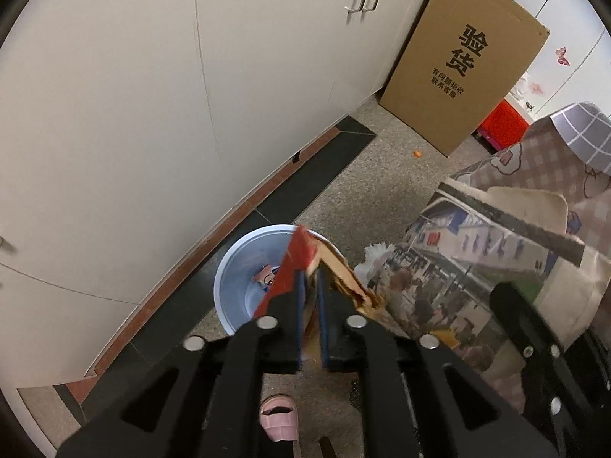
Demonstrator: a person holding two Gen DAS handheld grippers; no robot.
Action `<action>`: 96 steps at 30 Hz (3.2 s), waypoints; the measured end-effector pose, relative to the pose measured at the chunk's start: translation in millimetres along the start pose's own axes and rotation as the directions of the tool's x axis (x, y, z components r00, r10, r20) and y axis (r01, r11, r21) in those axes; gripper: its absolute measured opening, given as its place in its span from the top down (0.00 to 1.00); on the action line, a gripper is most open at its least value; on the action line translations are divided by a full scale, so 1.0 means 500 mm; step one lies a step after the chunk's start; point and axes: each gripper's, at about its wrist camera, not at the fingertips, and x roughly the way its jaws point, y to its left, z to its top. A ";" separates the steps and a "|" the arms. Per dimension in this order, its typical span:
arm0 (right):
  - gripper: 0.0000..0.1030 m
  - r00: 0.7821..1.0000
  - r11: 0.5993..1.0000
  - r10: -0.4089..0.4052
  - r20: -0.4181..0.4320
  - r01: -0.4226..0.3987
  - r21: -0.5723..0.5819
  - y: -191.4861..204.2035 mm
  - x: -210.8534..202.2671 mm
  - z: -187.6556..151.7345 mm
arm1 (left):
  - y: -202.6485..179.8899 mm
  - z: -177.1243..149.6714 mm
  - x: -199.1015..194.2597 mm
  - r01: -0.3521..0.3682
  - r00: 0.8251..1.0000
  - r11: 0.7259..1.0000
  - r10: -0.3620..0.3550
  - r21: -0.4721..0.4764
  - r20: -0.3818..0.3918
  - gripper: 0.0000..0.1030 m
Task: Collect trash
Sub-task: 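Open the left tool to drop the red box while right tool releases the cloth bag, then swing both open tools back over the table toward the remaining trash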
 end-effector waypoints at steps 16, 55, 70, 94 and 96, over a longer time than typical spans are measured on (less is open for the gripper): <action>0.80 0.999 1.000 0.027 -0.024 -0.027 0.001 0.022 -0.002 -0.008 | 0.038 -0.059 -0.084 -0.103 0.985 0.994 0.105 -0.020 0.134 0.35; 0.39 0.995 0.995 0.096 -0.008 -0.096 -0.038 0.096 0.058 0.015 | 0.111 -0.104 -0.090 -0.179 0.973 0.980 0.190 -0.090 0.131 0.32; 0.39 0.992 0.993 0.116 0.050 -0.117 0.006 0.083 -0.088 0.033 | 0.078 -0.111 -0.242 -0.160 0.947 0.983 0.180 -0.094 0.267 0.29; 0.34 0.942 0.989 0.124 0.313 -0.144 0.041 -0.093 -0.519 0.053 | -0.185 -0.154 -0.563 -0.038 0.850 0.996 -0.013 0.085 0.527 0.24; 0.34 0.942 0.991 0.081 0.325 -0.111 0.076 -0.144 -0.545 0.045 | -0.221 -0.161 -0.565 -0.030 0.855 0.991 -0.041 0.128 0.518 0.24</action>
